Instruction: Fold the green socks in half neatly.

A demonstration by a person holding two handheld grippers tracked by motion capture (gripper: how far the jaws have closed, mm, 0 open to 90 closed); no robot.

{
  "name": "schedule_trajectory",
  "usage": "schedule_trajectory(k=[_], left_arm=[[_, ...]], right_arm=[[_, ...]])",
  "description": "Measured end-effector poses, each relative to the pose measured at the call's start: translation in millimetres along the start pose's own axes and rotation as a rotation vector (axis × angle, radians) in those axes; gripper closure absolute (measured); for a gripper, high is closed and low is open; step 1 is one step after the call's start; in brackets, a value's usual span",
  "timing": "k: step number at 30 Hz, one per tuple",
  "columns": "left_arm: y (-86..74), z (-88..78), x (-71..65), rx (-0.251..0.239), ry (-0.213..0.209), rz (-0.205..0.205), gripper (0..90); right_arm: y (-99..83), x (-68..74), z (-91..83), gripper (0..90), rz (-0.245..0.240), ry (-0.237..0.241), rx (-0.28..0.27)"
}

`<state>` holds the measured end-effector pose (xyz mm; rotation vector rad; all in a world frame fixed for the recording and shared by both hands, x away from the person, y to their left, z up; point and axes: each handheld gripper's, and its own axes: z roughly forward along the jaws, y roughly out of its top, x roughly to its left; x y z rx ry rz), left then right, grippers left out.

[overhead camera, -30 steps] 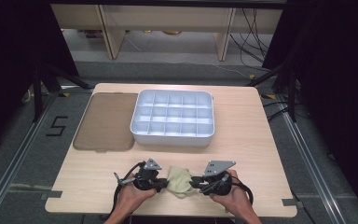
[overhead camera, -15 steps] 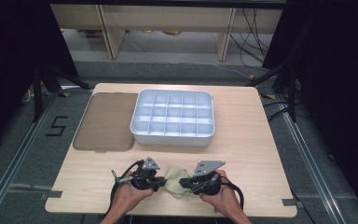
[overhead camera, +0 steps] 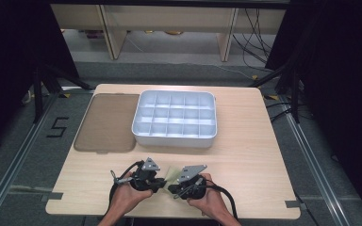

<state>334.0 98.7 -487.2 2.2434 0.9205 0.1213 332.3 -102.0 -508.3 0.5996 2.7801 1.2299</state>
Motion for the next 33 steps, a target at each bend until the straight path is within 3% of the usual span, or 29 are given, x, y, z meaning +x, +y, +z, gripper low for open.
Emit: schedule_trajectory(k=[5, 8, 13, 16, 19, 20, 22, 27, 33], left_arm=[[-0.3, -1.1, 0.0, 0.003, 0.004, 0.004, 84.0], [-0.5, -1.5, -0.6, 0.006, 0.004, 0.002, 84.0], [0.3, -2.2, -1.0, 0.001, 0.019, 0.022, 84.0], [1.5, -3.2, -3.6, 0.019, 0.033, 0.047, 84.0], [2.5, -3.5, -6.2, 0.006, 0.033, 0.054, 84.1], [2.6, -3.6, -7.3, 0.003, 0.033, 0.039, 84.1], [4.0, -6.0, -6.9, 0.006, 0.037, 0.071, 84.1], [3.7, -7.9, -8.0, -0.006, 0.043, 0.064, 84.1], [3.3, -7.5, -8.2, -0.019, 0.056, 0.048, 84.1]], right_arm=[[0.5, -2.2, 2.3, 88.2, -0.003, 0.002, 0.0], [2.2, -6.1, -5.5, 88.2, 0.026, -0.006, -0.026], [5.8, -26.2, -19.6, 88.2, 0.049, -0.085, -0.049], [4.7, -37.8, -18.5, 88.4, 0.055, -0.126, -0.031], [1.2, -47.5, -15.0, 89.1, 0.06, -0.162, -0.003], [1.2, -47.5, -15.0, 89.1, 0.06, -0.162, -0.003], [-0.3, -50.0, -15.2, 89.1, 0.063, -0.169, -0.002], [1.3, -48.1, -28.2, 89.1, 0.068, -0.162, -0.044], [-2.7, -39.8, -41.7, 89.0, 0.056, -0.135, -0.057]])
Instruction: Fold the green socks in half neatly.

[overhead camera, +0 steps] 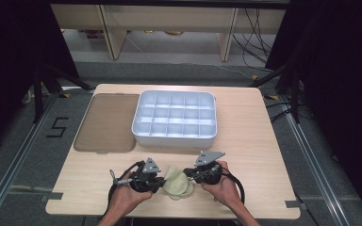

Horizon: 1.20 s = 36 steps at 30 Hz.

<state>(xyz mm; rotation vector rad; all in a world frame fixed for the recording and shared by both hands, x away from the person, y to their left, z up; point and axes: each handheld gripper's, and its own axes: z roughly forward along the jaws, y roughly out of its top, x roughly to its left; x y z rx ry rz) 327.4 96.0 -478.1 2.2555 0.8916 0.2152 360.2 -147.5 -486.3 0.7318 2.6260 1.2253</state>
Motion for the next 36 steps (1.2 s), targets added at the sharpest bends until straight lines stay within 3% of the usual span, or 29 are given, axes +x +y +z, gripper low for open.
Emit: schedule_trajectory(k=[7, 13, 15, 19, 23, 31, 32, 33, 36], left_arm=[[0.6, -2.3, 0.4, 0.009, -0.009, 0.029, 84.0], [1.4, -3.2, -0.7, 0.004, -0.005, 0.022, 84.0], [1.9, -4.1, -0.4, 0.005, -0.009, 0.032, 83.9], [2.4, -4.5, -1.9, -0.01, 0.006, 0.006, 83.9], [2.9, -5.2, -0.9, -0.01, 0.006, 0.028, 83.9], [2.7, -5.5, -2.9, -0.013, 0.007, 0.011, 83.9], [3.1, -6.1, -3.3, -0.015, 0.005, 0.017, 83.9], [3.8, -6.6, -2.8, -0.016, -0.001, 0.035, 83.9], [5.7, -7.7, -6.1, -0.021, 0.006, 0.024, 83.9]], right_arm=[[-4.8, 9.2, -3.3, 88.8, 0.016, 0.041, 0.011], [-9.0, 12.5, -0.6, 88.8, 0.0, 0.063, 0.033], [-11.7, 12.0, 0.2, 88.8, 0.01, 0.049, 0.046], [-13.2, 10.9, 0.7, 88.8, 0.01, 0.054, 0.05], [-13.1, 10.5, -0.2, 88.8, 0.014, 0.059, 0.043], [-15.8, 9.9, 1.6, 88.8, 0.019, 0.061, 0.057], [-16.7, 11.7, 2.5, 88.8, 0.036, 0.056, 0.068], [-16.7, 10.3, 3.3, 88.8, 0.02, 0.055, 0.069], [-17.1, 11.8, 3.8, 88.8, 0.037, 0.058, 0.077]])
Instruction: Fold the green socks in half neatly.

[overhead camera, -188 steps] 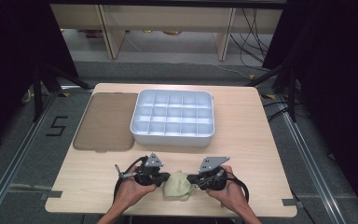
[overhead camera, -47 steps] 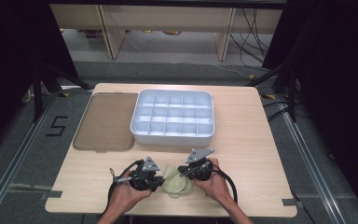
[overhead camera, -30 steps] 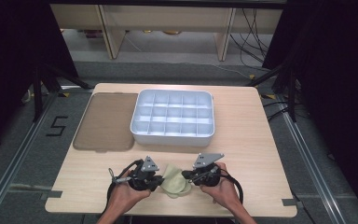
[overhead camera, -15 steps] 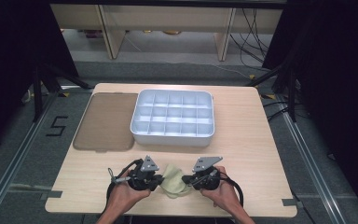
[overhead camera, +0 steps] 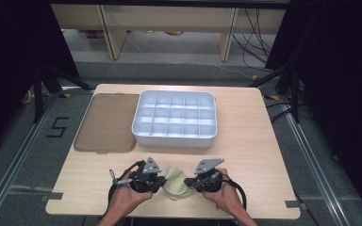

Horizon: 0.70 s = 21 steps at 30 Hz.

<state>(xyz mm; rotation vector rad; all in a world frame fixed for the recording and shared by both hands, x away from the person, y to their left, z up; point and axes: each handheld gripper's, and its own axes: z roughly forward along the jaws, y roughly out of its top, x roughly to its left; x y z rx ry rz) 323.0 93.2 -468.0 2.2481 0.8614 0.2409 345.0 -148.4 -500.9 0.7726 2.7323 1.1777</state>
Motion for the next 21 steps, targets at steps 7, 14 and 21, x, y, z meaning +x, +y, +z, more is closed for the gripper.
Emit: schedule_trajectory(k=[7, 14, 21], left_arm=[[5.8, -1.4, -7.1, -0.019, -0.01, 0.02, 84.0], [10.9, 0.9, -20.3, -0.029, -0.029, 0.046, 84.0], [12.9, 2.6, -25.8, -0.035, -0.041, 0.056, 84.0]], right_arm=[[0.0, -2.6, 1.2, 88.8, -0.026, 0.0, -0.006], [-0.4, -1.3, 0.9, 88.8, -0.005, -0.003, -0.003], [-0.4, -1.4, 1.3, 88.8, -0.004, -0.003, -0.004]])
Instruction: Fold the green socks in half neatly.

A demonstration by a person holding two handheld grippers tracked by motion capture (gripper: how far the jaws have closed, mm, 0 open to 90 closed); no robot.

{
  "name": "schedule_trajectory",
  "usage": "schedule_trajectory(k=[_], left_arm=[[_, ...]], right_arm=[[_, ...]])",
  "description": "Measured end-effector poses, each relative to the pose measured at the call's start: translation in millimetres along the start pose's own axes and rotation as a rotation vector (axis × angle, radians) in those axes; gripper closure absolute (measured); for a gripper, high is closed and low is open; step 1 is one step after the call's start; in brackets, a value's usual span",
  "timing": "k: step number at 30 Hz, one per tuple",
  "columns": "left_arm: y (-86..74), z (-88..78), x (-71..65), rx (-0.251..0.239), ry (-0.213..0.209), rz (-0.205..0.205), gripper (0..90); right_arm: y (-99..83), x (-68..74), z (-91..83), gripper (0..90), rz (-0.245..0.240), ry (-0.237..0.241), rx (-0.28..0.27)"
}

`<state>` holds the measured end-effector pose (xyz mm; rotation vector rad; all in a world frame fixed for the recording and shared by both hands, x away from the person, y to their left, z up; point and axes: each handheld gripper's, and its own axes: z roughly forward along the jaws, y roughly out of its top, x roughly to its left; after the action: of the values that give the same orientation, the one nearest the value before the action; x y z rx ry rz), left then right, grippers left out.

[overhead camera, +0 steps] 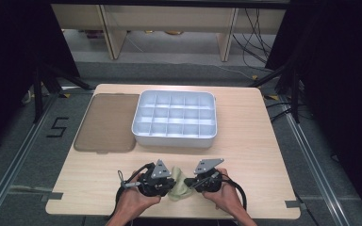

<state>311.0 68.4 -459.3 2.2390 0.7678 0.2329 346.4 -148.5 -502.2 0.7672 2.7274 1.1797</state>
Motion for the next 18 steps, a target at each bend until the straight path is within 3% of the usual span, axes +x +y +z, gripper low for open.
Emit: schedule_trajectory(k=[11, 14, 15, 18], left_arm=[[0.1, 12.8, -14.1, 0.017, -0.046, 0.039, 84.0], [-0.3, 15.7, -15.5, 0.028, -0.04, 0.06, 84.0], [-0.9, 16.4, -17.4, 0.034, -0.042, 0.043, 84.0], [-1.7, 19.2, -17.8, 0.031, -0.042, 0.053, 84.0]], right_arm=[[0.0, -1.4, -0.5, 88.8, 0.001, -0.001, -0.003], [0.0, -1.9, -1.8, 88.8, 0.013, 0.002, -0.003], [0.0, -2.6, -2.1, 88.8, 0.01, -0.002, -0.005], [0.0, -4.4, -3.8, 88.7, 0.016, -0.009, -0.014]])
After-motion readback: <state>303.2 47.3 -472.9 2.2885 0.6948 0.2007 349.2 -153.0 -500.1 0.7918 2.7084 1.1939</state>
